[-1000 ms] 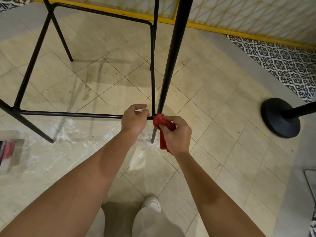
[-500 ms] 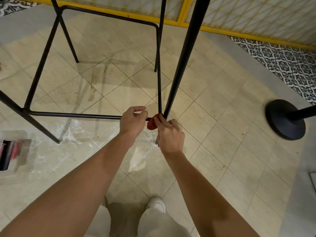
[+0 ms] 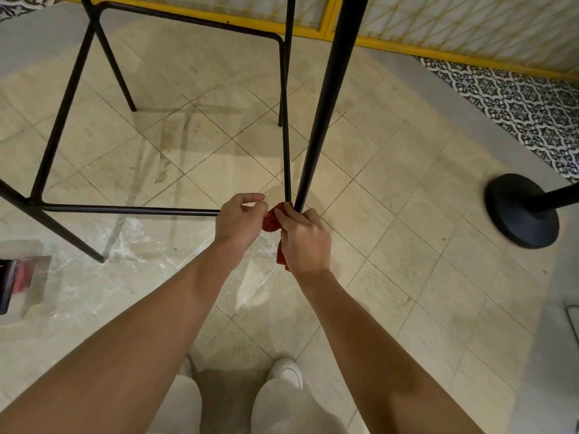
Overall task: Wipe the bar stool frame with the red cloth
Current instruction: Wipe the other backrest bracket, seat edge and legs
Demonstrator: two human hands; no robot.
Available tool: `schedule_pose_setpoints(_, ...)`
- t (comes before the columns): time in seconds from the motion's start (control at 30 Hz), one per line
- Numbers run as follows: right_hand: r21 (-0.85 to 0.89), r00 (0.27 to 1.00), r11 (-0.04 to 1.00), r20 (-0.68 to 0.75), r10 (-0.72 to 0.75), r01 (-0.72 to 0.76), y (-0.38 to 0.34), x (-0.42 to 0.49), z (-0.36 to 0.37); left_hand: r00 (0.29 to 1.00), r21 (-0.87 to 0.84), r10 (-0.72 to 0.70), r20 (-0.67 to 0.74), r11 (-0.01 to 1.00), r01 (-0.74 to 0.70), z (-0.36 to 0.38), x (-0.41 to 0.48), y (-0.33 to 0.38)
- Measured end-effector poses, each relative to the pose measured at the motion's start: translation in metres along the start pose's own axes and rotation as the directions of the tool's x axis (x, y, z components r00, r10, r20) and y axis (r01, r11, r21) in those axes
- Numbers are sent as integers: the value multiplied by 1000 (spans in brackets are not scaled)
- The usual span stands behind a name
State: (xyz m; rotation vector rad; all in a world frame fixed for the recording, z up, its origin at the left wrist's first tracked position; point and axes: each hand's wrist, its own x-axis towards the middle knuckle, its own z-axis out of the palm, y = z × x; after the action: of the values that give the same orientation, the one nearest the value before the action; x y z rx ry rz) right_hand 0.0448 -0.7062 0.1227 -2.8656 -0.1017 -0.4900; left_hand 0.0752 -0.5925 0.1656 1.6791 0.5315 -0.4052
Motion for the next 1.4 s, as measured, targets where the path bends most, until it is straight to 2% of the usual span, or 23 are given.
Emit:
schedule_pose_setpoints(0.13, 73, 999, 996, -16, -40, 41, 12, -7, -3, 1000, 17, -20, -8, 1000, 20, 1, 3, -5)
schedule_pose_setpoints(0.27, 24, 993, 993, 34, -114, 113, 23, -18, -9, 999, 25, -26, 28, 999, 26, 6, -1, -10)
schedule_pose_setpoints(0.4, 23, 987, 986, -5, -163, 163, 27, -10, -10, 999, 9, -18, 34, 1000, 18, 10, -3, -9)
schedule_pose_setpoints(0.63, 41, 991, 992, 69, -119, 116, 32, -20, 3, 1000, 44, -11, 20, 999, 10, 13, 0, -8)
schedule_pose_setpoints(0.73, 32, 993, 993, 25, -113, 112, 41, -34, -5, 1000, 60, 2, 31, 998, -4, 15, -2, -9)
schedule_pose_setpoints(0.83, 148, 997, 989, -82, -8, 20, 35, -33, -11, 999, 88, 30, 42, 996, -34, 16, -6, -12)
schedule_pose_setpoints(0.93, 322, 975, 930, -75, 210, -176, 11, -17, -21, 991, 26, 19, 134, 999, -22, 19, -14, -16)
schedule_pose_setpoints(1.0, 431, 947, 852, 18, 321, -297, -1, -12, -26, 981, -87, -37, 191, 995, 54, 21, -21, -15)
schedule_pose_setpoints(1.13, 602, 920, 696, 241, 311, -392, -3, -18, -32, 980, -159, -25, 197, 986, 57, 23, -26, -21)
schedule_pose_setpoints(1.23, 626, 902, 650, 310, 299, -431, 10, -25, -34, 995, -73, 17, 95, 997, -10, 22, -21, -21)
schedule_pose_setpoints(1.4, 634, 839, 558, 322, 438, -535, 31, -25, -38, 984, 144, 173, -32, 976, -166, 33, -7, -7)
